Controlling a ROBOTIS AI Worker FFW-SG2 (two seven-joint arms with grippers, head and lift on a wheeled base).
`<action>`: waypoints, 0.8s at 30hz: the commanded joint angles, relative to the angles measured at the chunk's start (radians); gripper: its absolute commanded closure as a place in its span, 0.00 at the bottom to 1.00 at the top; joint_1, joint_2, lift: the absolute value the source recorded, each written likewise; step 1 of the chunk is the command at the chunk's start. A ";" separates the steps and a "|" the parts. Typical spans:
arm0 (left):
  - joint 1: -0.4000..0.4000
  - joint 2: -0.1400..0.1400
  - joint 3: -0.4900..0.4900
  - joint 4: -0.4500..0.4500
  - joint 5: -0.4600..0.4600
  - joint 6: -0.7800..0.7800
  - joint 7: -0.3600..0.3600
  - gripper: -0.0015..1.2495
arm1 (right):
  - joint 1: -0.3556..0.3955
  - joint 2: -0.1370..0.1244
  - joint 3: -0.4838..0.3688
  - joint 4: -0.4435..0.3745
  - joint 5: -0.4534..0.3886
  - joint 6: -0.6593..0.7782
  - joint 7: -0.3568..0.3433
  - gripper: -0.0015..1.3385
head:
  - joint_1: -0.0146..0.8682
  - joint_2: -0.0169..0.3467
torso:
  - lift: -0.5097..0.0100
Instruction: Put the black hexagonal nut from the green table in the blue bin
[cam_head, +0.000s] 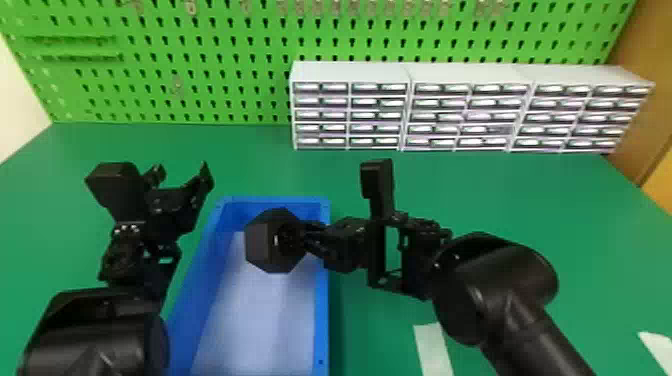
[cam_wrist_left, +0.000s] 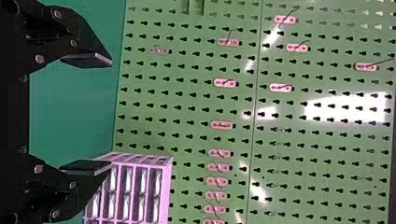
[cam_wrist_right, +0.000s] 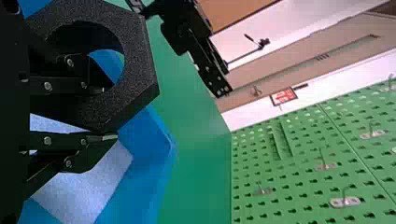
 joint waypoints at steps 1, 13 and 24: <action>-0.006 0.000 0.014 0.007 -0.011 0.000 0.000 0.38 | -0.011 0.002 0.015 0.009 0.000 0.030 0.002 0.70 | 0.79 0.19 | 0.79; -0.015 0.009 0.027 0.008 -0.018 0.000 0.000 0.38 | -0.045 0.005 0.044 0.055 0.023 0.099 0.067 0.69 | 0.79 0.19 | 0.79; -0.014 0.011 0.028 0.010 -0.019 0.000 0.000 0.38 | -0.048 0.004 0.043 0.058 0.028 0.112 0.073 0.52 | 0.79 0.19 | 0.79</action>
